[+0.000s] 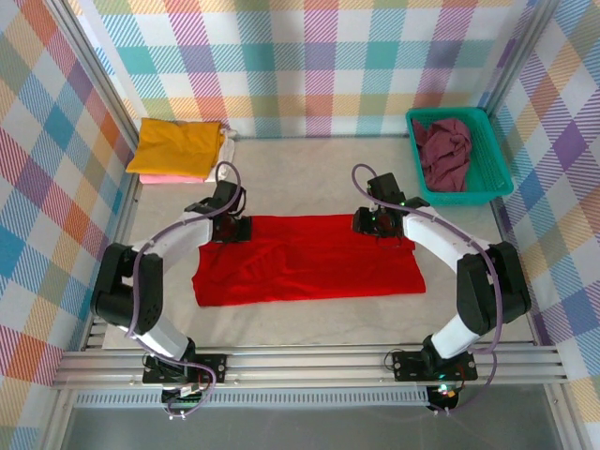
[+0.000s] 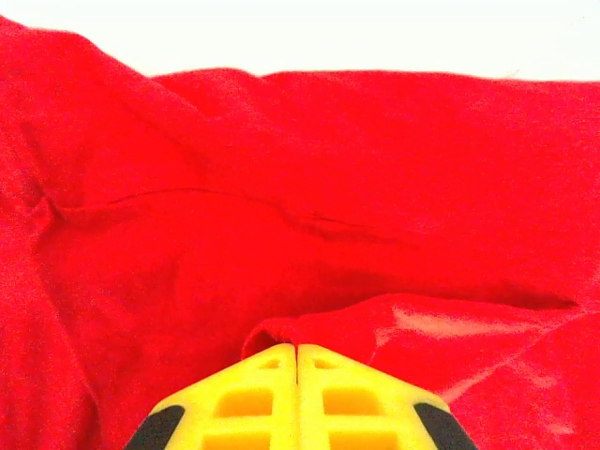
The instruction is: Fold and stack the t-shirts
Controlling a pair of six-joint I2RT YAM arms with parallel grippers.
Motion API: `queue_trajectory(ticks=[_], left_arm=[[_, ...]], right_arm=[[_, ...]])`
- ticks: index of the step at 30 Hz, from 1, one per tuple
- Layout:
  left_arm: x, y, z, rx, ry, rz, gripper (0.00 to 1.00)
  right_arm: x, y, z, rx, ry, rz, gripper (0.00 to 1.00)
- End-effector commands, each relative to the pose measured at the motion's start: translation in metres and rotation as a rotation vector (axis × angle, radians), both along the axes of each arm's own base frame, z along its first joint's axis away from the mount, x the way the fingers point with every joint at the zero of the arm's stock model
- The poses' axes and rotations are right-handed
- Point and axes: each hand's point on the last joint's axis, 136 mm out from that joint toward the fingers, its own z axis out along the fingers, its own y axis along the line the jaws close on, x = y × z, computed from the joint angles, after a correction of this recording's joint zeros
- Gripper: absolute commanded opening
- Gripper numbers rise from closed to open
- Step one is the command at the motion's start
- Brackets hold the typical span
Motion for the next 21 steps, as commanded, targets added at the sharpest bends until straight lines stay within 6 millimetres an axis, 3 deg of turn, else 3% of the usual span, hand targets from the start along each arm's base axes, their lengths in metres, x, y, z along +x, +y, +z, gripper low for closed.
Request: queue_trajectory(ticks=[1, 10, 16, 21], left_arm=[[-0.017, 0.004, 0.009, 0.015, 0.008, 0.038, 0.00], [-0.056, -0.005, 0.020, 0.001, 0.040, 0.033, 0.00], [-0.092, -0.012, 0.014, 0.014, 0.083, 0.011, 0.00], [-0.113, -0.033, 0.013, -0.025, 0.087, -0.047, 0.00]], right_arm=[[0.002, 0.002, 0.001, 0.002, -0.008, 0.006, 0.39], [0.000, 0.000, 0.000, -0.001, 0.001, 0.003, 0.40], [0.000, -0.014, -0.003, -0.054, 0.016, -0.074, 0.45], [0.003, -0.017, -0.001, -0.066, 0.003, -0.086, 0.49]])
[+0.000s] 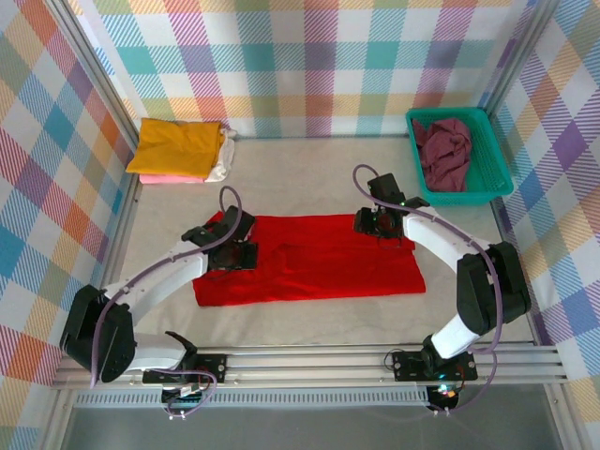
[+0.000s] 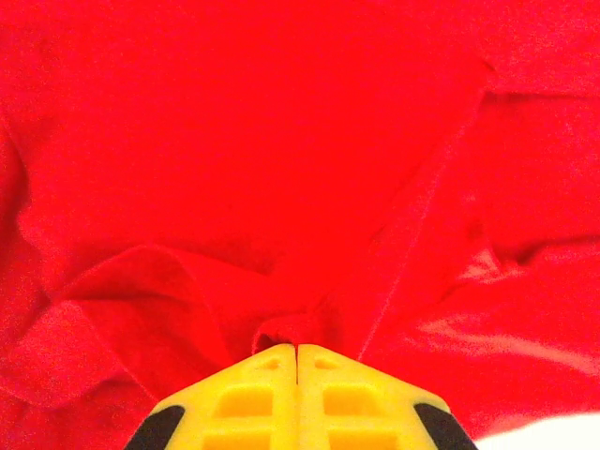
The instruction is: Fold and stack the t-shirts
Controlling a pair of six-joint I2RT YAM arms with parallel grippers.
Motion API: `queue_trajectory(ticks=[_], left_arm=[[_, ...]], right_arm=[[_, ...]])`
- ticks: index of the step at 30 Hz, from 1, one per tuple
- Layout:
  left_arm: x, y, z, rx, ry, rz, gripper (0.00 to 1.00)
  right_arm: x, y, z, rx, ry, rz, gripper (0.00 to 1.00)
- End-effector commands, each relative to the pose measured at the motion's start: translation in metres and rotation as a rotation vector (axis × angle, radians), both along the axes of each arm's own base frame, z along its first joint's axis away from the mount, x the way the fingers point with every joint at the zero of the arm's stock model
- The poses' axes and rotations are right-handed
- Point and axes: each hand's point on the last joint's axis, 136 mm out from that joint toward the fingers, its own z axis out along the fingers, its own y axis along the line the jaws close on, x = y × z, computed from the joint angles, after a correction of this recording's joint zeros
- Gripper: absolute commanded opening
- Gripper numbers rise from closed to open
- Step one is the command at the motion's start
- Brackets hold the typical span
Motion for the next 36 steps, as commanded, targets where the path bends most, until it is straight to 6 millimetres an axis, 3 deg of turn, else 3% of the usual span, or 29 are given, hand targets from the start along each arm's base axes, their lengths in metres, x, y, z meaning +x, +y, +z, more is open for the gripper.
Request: queue_trajectory(ticks=[1, 3, 7, 8, 10, 13, 15, 16, 18, 21, 26, 30, 32, 36], left_arm=[[-0.020, -0.012, -0.003, -0.022, 0.037, -0.022, 0.01], [-0.026, -0.021, -0.006, -0.026, 0.048, -0.043, 0.13], [-0.037, -0.036, 0.000, -0.020, 0.059, -0.077, 0.24], [-0.038, -0.037, 0.009, -0.029, 0.048, -0.077, 0.24], [-0.037, -0.040, 0.036, -0.078, -0.005, -0.078, 0.14], [-0.028, -0.030, 0.079, -0.138, -0.163, -0.034, 0.34], [-0.018, -0.017, 0.085, -0.132, -0.211, -0.003, 0.19], [-0.012, -0.010, 0.084, -0.113, -0.212, 0.020, 0.18], [0.005, 0.001, 0.075, -0.070, -0.219, 0.052, 0.23], [0.035, 0.009, 0.052, -0.068, -0.183, 0.114, 0.12], [0.074, 0.020, 0.008, -0.107, -0.109, 0.219, 0.06], [0.080, 0.042, -0.032, -0.043, -0.037, 0.323, 0.03], [0.079, 0.051, -0.053, -0.061, 0.008, 0.379, 0.00], [0.081, 0.057, -0.075, -0.077, 0.044, 0.433, 0.00]], right_arm=[[0.004, -0.004, 0.003, -0.019, -0.004, -0.030, 0.49], [0.005, -0.004, 0.003, -0.021, -0.005, -0.030, 0.50], [0.006, -0.005, 0.007, -0.030, -0.013, -0.030, 0.51], [0.006, -0.006, 0.009, -0.034, -0.017, -0.030, 0.52], [0.007, -0.009, 0.012, -0.047, -0.028, -0.034, 0.52], [0.007, -0.013, 0.017, -0.055, -0.050, -0.039, 0.55], [0.008, -0.016, 0.018, -0.046, -0.057, -0.055, 0.55], [0.009, -0.018, 0.018, -0.034, -0.054, -0.063, 0.54], [0.011, -0.019, 0.017, -0.005, -0.049, -0.074, 0.53], [0.014, -0.032, 0.012, -0.036, -0.022, -0.100, 0.46], [0.023, -0.061, -0.006, -0.035, 0.064, -0.161, 0.25], [0.034, -0.058, -0.019, -0.083, 0.111, -0.102, 0.02], [0.039, -0.054, -0.027, -0.081, 0.129, -0.073, 0.00], [0.043, -0.052, -0.045, -0.101, 0.191, -0.051, 0.00]])
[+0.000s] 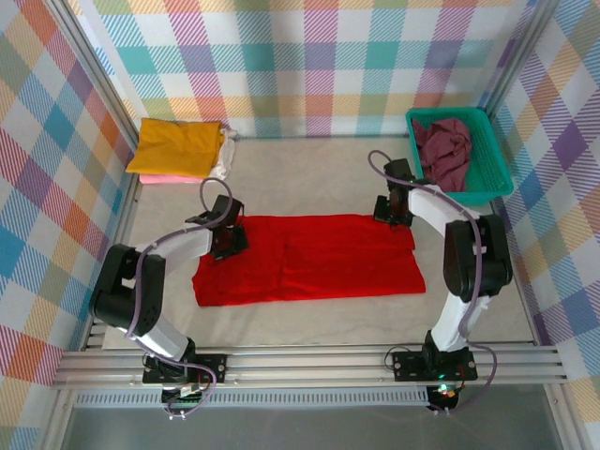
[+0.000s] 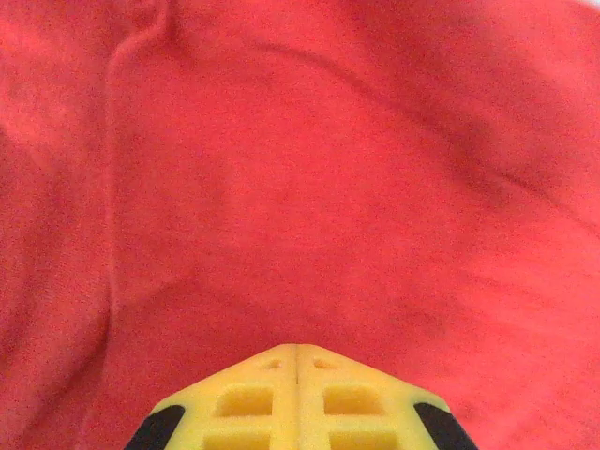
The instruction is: Fold and stack the t-shirts
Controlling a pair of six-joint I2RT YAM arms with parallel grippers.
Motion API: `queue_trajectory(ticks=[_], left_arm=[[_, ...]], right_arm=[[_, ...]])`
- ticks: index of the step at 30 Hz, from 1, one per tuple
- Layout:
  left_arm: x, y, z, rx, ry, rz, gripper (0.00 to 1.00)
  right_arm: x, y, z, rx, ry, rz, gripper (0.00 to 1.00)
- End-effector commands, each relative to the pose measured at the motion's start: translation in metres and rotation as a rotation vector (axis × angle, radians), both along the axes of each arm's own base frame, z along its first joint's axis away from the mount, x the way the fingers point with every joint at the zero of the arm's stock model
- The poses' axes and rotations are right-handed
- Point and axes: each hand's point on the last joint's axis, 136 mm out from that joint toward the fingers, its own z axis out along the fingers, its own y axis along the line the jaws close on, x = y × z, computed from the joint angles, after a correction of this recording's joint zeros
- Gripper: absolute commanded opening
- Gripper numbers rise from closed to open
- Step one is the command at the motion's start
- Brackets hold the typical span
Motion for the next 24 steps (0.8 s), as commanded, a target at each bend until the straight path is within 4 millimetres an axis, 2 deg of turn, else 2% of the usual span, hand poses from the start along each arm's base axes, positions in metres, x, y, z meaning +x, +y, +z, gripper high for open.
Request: queue_trajectory(ticks=[1, 6, 10, 13, 16, 20, 24], left_arm=[[0.005, 0.001, -0.014, -0.035, 0.005, 0.057, 0.00], [0.010, 0.003, -0.032, -0.008, 0.043, 0.068, 0.00], [0.023, 0.003, -0.041, 0.017, 0.058, 0.066, 0.00], [0.039, 0.001, -0.044, 0.040, 0.056, 0.052, 0.00], [0.066, -0.009, -0.044, 0.028, 0.051, 0.017, 0.00], [0.122, -0.024, -0.042, 0.037, 0.007, -0.028, 0.00], [0.181, -0.054, -0.041, -0.008, -0.007, -0.083, 0.00]], right_arm=[[-0.005, 0.005, -0.012, -0.012, 0.073, 0.049, 0.00], [-0.013, 0.003, -0.032, -0.022, 0.128, 0.033, 0.00], [-0.034, -0.004, -0.047, -0.041, 0.176, 0.008, 0.00], [-0.056, -0.013, -0.056, -0.064, 0.214, -0.022, 0.00], [-0.081, -0.013, -0.059, -0.040, 0.266, -0.040, 0.00], [-0.115, 0.003, -0.061, -0.023, 0.322, -0.007, 0.00], [-0.154, 0.042, -0.059, 0.000, 0.359, 0.079, 0.00]])
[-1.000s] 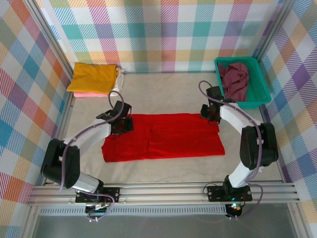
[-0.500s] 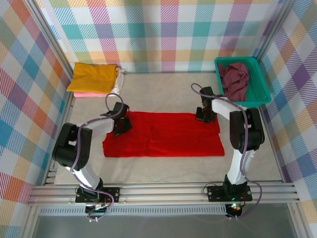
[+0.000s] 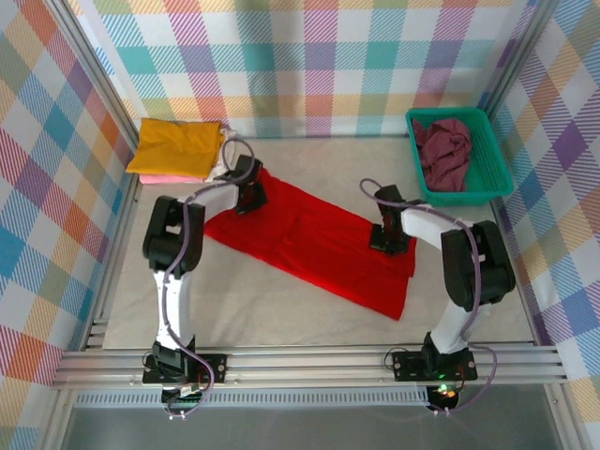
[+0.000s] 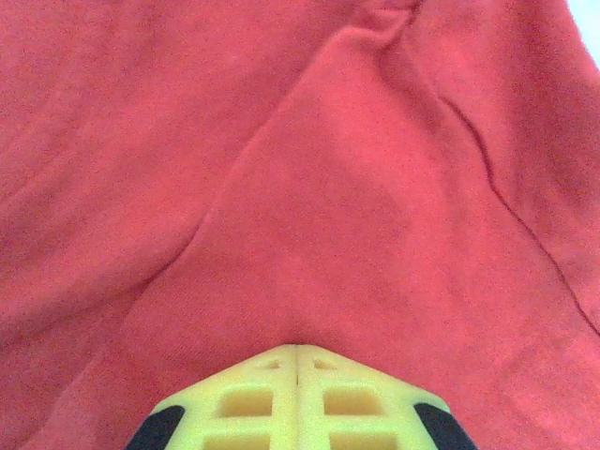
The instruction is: Fold and stack the t-shirts
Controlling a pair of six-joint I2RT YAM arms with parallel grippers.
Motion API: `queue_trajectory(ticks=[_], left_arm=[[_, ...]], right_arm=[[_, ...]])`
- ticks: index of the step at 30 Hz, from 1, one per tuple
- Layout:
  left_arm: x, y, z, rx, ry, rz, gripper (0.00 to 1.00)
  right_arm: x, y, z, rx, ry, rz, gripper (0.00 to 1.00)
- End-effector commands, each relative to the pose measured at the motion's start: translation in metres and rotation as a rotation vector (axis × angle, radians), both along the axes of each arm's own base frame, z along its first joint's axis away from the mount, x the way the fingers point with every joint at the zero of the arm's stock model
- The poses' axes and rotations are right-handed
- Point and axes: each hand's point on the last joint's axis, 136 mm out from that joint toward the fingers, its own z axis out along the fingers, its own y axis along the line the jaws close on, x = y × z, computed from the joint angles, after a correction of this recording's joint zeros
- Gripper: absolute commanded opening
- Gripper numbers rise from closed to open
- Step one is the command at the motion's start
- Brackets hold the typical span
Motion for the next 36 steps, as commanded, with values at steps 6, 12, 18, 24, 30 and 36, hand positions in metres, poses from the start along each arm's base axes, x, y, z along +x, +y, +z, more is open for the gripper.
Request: queue_trajectory(ticks=[6, 12, 18, 24, 30, 36], left_arm=[[0.063, -0.047, -0.011, -0.069, 0.036, -0.116, 0.00], [0.081, -0.036, 0.057, -0.017, -0.123, -0.111, 0.00], [0.043, -0.005, 0.103, -0.019, -0.212, -0.044, 0.00], [-0.009, 0.022, 0.076, -0.020, -0.185, 0.086, 0.00], [-0.018, 0.024, 0.030, -0.019, -0.048, 0.119, 0.00], [-0.003, 0.015, -0.004, -0.037, 0.033, 0.134, 0.00]], right_arm=[[-0.121, 0.081, -0.011, 0.105, 0.256, 0.143, 0.00], [-0.095, 0.096, 0.036, 0.136, 0.100, 0.190, 0.05], [-0.043, 0.121, 0.080, 0.193, -0.053, 0.247, 0.10], [0.030, 0.141, 0.078, 0.198, -0.127, 0.274, 0.10], [0.087, 0.153, 0.061, 0.131, -0.130, 0.321, 0.03], [0.092, 0.152, 0.094, 0.189, -0.252, 0.290, 0.02]])
